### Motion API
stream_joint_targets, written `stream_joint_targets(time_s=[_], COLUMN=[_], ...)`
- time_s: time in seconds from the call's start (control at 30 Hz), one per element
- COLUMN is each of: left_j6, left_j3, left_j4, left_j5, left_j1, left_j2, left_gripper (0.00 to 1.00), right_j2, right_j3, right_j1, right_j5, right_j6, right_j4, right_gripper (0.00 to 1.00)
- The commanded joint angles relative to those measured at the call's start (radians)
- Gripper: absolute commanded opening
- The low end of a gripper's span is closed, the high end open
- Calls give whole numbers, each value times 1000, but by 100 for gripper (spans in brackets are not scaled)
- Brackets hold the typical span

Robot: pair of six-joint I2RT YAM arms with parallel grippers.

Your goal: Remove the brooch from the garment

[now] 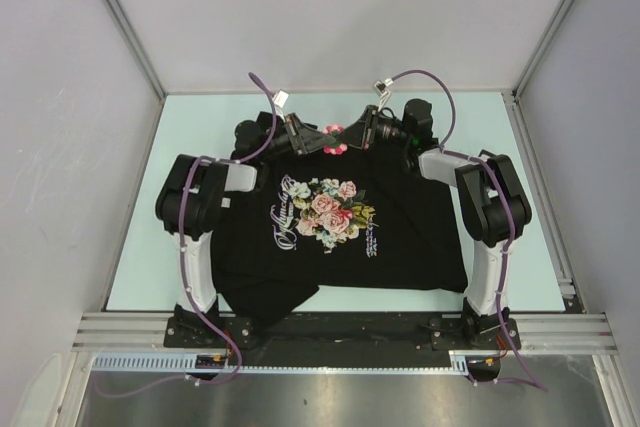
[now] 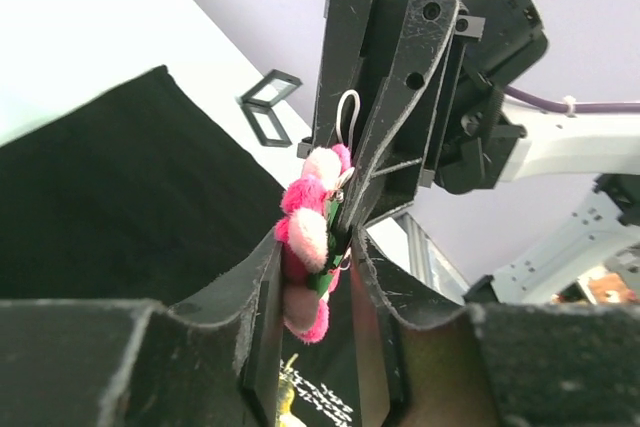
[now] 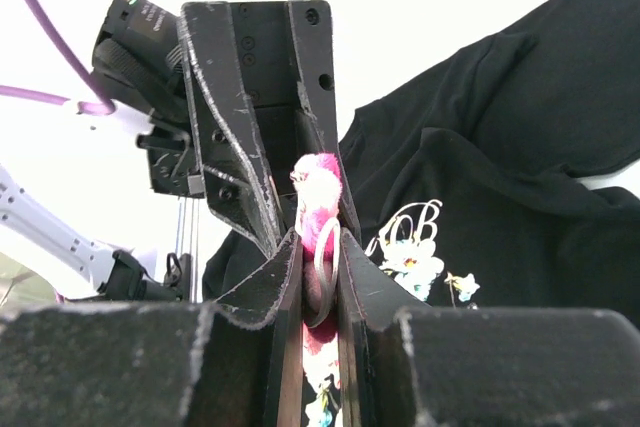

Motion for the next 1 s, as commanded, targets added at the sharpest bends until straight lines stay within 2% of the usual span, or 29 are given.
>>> stream_joint_targets(time_s=[0.0,0.23,0.53,0.77,0.97], left_j6=[-104,-251,-312,-368,-472], left_j3=[34,55,108,115,134], left_j4=[174,345,355,397,490], left_j5=[46,53,103,90,63], left_j1=[8,17,17,17,21], left_j2=[28,91,131,152,197], left_gripper=[28,23,16,13,12], right_j2=[0,3,0,0,-3], right_j3=[6,6,6,6,4], right_j1=[3,0,6,12,12], right_j5=[-43,-60,-86,-83,-75], right_j6=[-23,-8,-9,-9,-9], right_j4=[44,68,83,84,78], right_gripper=[0,0,0,0,0])
